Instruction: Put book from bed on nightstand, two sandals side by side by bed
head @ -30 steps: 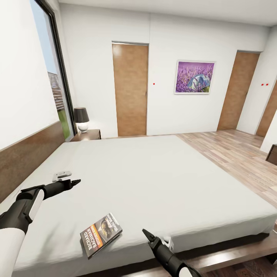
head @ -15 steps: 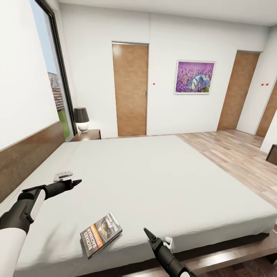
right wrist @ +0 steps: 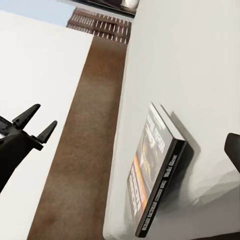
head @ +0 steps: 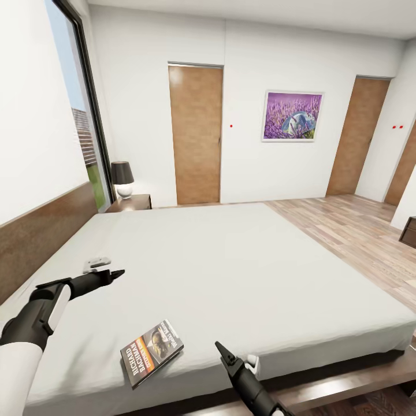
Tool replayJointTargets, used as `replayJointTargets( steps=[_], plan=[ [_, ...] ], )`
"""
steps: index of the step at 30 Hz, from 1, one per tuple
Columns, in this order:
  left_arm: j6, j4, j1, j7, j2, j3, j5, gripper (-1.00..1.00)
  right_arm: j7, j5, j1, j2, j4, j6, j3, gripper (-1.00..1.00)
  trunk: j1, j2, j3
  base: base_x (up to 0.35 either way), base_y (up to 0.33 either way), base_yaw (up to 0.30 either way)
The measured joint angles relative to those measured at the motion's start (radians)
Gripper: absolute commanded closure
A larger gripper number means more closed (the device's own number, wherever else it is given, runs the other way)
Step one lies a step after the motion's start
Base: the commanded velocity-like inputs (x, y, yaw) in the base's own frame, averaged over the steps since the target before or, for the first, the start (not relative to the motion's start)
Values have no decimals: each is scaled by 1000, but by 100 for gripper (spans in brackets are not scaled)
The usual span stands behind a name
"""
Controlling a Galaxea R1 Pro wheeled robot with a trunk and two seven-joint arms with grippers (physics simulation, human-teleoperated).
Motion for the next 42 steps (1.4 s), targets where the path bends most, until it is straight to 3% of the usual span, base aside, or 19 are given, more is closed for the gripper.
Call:
replayJointTargets(
  steps=[8,15,21,30,42],
  plan=[
    [0,0,0,0,-5,0,0,-100,2,-8,2,-5,35,-1,-7,-100,0,0,0,0,0,0],
    [-1,0,0,1,-6,-1,0,-100,6,-14,5,-41,44,1,-13,-100,0,0,0,0,0,0],
    [-2,0,0,1,-15,-1,0,-100,11,-15,8,-61,47,2,-64,-100,0,0,0,0,0,0],
    [-2,1,0,1,-20,-2,0,-100,10,-13,9,-68,64,3,-100,-100,0,0,0,0,0,0],
    [-1,1,0,0,-21,-2,0,-100,11,-14,10,-69,67,-1,-105,-100,0,0,0,0,0,0]
  ],
)
